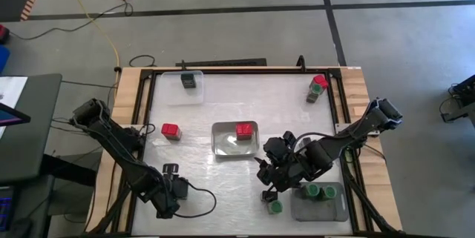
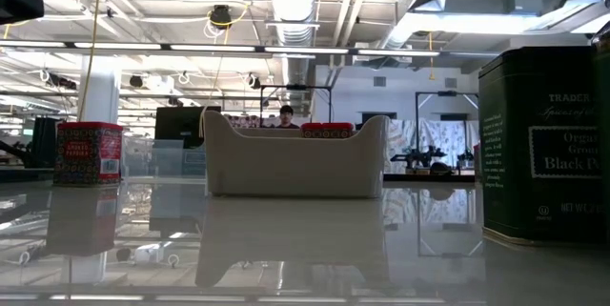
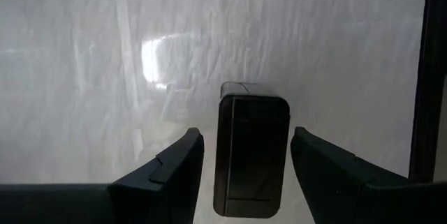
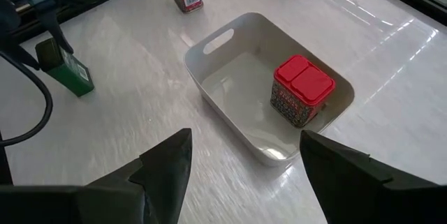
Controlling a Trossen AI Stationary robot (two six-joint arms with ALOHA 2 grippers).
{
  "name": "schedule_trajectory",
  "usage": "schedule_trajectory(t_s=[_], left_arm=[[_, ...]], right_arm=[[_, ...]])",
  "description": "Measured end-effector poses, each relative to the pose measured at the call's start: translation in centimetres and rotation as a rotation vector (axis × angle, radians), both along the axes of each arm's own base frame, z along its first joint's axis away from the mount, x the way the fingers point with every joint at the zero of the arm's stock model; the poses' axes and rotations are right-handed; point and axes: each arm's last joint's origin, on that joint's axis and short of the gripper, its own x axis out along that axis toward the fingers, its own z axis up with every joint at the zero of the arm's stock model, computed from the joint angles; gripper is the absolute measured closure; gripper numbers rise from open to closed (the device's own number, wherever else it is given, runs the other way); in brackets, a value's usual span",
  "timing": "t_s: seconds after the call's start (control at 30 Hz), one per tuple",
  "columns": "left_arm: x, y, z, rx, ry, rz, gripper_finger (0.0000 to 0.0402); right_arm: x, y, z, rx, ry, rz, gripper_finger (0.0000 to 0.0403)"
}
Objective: Sort spices by type
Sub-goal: Put the bottom left black seasoning can into the transparent bin
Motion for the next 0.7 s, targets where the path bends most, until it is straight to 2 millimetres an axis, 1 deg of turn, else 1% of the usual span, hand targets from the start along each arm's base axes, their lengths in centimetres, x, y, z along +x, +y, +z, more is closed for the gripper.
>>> schedule_trajectory(t_s=[0.4, 0.53, 0.6, 0.7], left_arm=[[-0.1, 0.1, 0.0, 0.011, 0.001, 0.013, 0.0198], [-0.2, 0.2, -1.0, -0.006, 0.014, 0.041, 0.0198], [-0.1, 0.2, -1.1, -0.018, 0.009, 0.054, 0.0198], [0.0, 0.2, -1.0, -0.011, 0.001, 0.021, 0.0198]], right_arm=[[0.0, 0.0, 0.0, 0.0, -0.001, 0.0, 0.0111], [0.0, 0.0, 0.0, 0.001, -0.001, 0.0, 0.0111], [0.0, 0.0, 0.0, 0.001, -0.001, -0.001, 0.0111], [0.0, 0.0, 0.0, 0.001, -0.001, -0.001, 0.0111]])
